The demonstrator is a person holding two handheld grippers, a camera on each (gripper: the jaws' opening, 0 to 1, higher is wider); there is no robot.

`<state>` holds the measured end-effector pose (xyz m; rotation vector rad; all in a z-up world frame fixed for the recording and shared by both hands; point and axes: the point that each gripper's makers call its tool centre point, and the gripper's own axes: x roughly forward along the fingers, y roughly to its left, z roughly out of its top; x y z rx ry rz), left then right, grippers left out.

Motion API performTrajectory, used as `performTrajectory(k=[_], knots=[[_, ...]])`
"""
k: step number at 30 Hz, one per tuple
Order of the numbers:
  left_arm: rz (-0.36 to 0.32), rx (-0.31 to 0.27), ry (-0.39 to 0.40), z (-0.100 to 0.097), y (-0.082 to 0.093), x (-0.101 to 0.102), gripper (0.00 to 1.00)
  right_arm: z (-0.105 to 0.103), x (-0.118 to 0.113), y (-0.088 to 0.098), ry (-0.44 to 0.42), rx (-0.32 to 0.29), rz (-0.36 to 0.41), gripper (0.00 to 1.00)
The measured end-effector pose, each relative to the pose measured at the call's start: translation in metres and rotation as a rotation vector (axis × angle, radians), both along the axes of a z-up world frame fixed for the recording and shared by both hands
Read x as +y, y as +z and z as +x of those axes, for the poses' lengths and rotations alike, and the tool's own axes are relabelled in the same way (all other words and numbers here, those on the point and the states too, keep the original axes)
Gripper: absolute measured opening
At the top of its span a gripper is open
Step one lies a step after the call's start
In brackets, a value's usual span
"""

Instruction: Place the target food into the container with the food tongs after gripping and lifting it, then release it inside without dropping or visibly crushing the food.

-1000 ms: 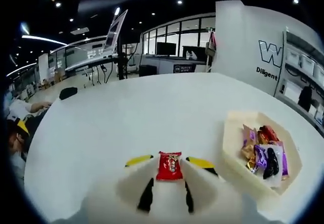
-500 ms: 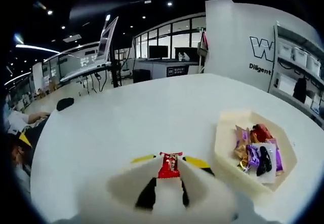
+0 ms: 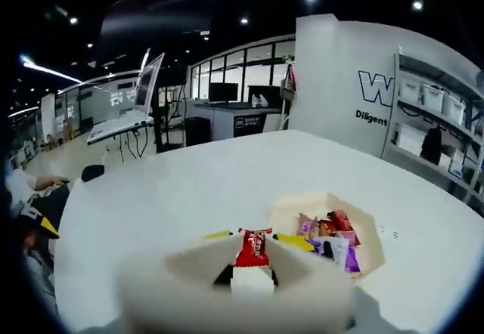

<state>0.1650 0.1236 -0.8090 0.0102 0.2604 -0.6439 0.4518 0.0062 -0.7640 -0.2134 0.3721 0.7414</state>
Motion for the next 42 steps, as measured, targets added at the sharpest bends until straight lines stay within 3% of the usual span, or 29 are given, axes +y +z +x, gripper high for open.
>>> performTrajectory(k=[5,11,21,42], knots=[[0.004,0.003,-0.009,0.001,-0.001,-0.004,0.81,0.01,-0.02,0.011,-0.049,0.002,0.03,0.12],[0.007,0.006,-0.012,0.002,-0.001,-0.007,0.81,0.021,-0.031,0.005,-0.085,0.025,0.053,0.13],[0.017,0.014,-0.005,0.007,-0.003,-0.004,0.82,0.036,-0.04,-0.01,-0.154,0.074,0.09,0.13],[0.034,0.036,-0.005,0.022,-0.009,-0.006,0.82,0.064,-0.069,-0.059,-0.25,0.132,0.06,0.13]])
